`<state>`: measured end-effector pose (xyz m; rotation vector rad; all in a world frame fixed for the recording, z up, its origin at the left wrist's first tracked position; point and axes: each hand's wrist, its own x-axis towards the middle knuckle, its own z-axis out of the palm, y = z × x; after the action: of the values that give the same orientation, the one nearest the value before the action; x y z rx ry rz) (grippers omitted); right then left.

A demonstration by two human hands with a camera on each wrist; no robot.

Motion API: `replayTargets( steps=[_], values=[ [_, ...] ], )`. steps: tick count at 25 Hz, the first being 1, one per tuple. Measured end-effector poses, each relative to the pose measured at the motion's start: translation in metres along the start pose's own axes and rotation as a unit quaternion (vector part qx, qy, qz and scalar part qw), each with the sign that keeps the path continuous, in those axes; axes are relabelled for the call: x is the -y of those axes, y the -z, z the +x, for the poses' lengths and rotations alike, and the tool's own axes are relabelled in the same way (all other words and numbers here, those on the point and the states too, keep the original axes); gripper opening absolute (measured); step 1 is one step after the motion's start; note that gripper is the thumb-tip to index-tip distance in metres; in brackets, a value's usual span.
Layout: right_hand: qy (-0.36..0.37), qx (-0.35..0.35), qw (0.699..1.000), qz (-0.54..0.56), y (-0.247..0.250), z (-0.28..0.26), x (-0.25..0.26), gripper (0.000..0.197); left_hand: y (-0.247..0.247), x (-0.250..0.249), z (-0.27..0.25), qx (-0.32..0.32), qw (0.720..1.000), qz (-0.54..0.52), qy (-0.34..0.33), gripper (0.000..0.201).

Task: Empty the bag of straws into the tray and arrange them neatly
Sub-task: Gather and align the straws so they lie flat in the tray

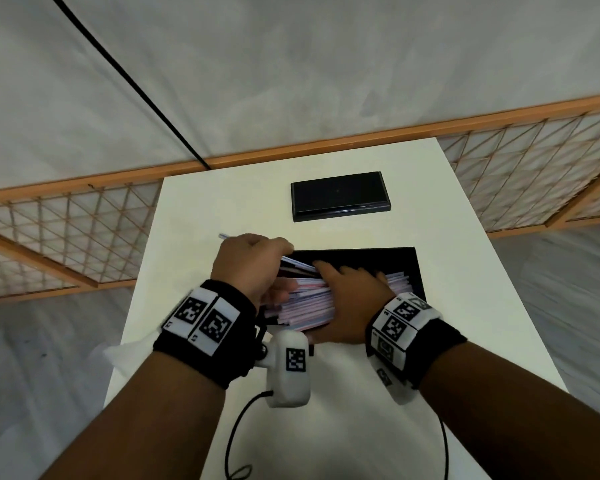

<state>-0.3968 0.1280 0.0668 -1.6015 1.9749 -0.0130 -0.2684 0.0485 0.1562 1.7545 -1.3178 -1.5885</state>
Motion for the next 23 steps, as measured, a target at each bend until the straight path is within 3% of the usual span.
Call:
replayTargets(
  steps=[4, 10, 12, 15, 18, 21, 23],
  values=[
    [-0.041, 0.005, 0.999, -0.033, 0.001, -0.001, 0.006, 0.111, 0.001, 0.009, -0.001, 0.051, 0.997, 0.023, 0.044, 0.014],
    [0.006, 0.027, 0.999, -0.025, 0.005, 0.002, 0.018, 0.103, 0.009, 0.009, 0.001, 0.124, 0.987, -0.006, 0.102, 0.016],
    [-0.003, 0.029, 0.999, -0.027, 0.006, 0.003, 0.022, 0.096, 0.018, 0.007, 0.002, 0.1, 0.991, -0.01, 0.094, 0.016],
    [-0.012, 0.025, 0.999, -0.046, 0.007, 0.005, 0.023, 0.092, 0.034, 0.0, 0.01, 0.026, 0.999, -0.017, 0.028, 0.02],
    [-0.002, 0.021, 0.999, -0.044, 0.007, 0.003, 0.024, 0.096, 0.035, -0.008, 0.011, 0.009, 1.0, -0.025, -0.008, 0.019],
    [0.004, 0.031, 0.999, -0.035, 0.007, 0.001, 0.022, 0.1, 0.041, -0.007, 0.025, -0.081, 0.99, 0.094, -0.072, 0.023],
    [-0.001, 0.034, 0.999, -0.031, 0.007, 0.0, 0.02, 0.097, 0.052, -0.001, 0.035, -0.124, 0.967, 0.206, -0.087, 0.041]
  ],
)
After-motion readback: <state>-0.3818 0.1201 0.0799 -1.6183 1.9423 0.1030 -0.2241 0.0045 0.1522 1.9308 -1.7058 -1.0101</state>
